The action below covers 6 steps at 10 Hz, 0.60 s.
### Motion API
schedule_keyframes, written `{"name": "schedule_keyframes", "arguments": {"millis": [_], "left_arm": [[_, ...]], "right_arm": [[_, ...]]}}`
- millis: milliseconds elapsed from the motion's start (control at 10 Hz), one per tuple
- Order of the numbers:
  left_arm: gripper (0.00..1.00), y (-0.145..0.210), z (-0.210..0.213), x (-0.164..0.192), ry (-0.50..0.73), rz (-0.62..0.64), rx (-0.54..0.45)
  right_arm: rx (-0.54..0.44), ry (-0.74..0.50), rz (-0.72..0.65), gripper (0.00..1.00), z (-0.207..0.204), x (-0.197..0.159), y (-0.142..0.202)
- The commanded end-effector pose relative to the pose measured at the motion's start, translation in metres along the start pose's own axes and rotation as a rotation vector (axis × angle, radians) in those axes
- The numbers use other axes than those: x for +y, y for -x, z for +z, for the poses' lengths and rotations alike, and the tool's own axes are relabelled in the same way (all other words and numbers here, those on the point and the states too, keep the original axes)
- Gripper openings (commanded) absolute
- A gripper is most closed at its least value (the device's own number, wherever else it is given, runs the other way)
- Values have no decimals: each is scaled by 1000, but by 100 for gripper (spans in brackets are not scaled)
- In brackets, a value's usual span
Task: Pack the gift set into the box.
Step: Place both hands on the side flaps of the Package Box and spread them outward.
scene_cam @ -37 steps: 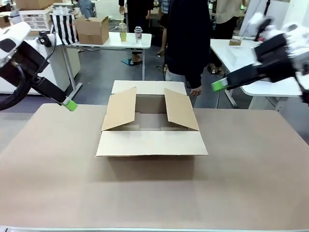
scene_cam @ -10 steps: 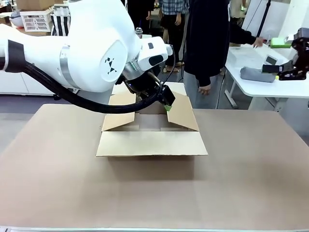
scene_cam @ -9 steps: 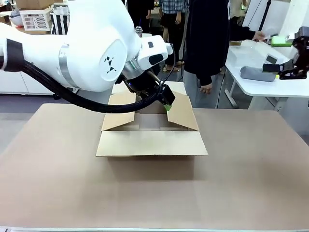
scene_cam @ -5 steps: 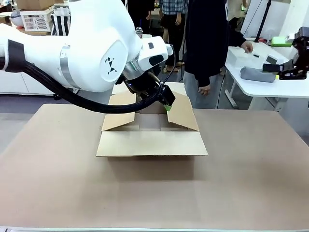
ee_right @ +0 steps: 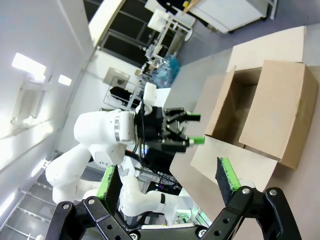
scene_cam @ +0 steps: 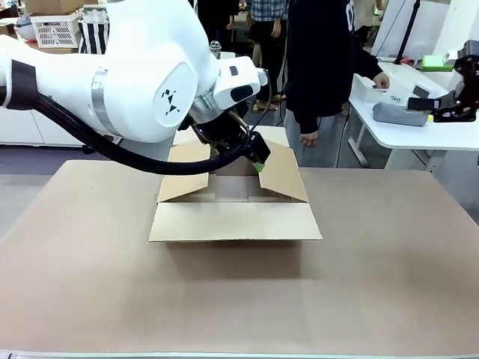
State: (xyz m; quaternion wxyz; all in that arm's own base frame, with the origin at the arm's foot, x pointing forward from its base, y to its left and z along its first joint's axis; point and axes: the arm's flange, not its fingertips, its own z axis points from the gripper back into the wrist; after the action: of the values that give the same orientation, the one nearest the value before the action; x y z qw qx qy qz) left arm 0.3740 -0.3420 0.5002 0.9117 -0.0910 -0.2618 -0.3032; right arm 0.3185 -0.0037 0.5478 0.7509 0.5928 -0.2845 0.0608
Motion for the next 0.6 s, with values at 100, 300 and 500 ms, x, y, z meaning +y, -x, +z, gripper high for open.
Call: {"name": "schedule_keyframes", "arguments": {"millis": [100,300,500], "left_arm": [[100,-11,-13,19,-384,97,73],[100,-6,-39,20,-459,119,111],[100,-10,-60,24,-438,169,115]], "right_arm": [[-10,-18,28,100,-4,-2,-4],[-10,-18,28,100,-4,-2,-4],[-10,-18,28,100,-4,-2,-4]]}}
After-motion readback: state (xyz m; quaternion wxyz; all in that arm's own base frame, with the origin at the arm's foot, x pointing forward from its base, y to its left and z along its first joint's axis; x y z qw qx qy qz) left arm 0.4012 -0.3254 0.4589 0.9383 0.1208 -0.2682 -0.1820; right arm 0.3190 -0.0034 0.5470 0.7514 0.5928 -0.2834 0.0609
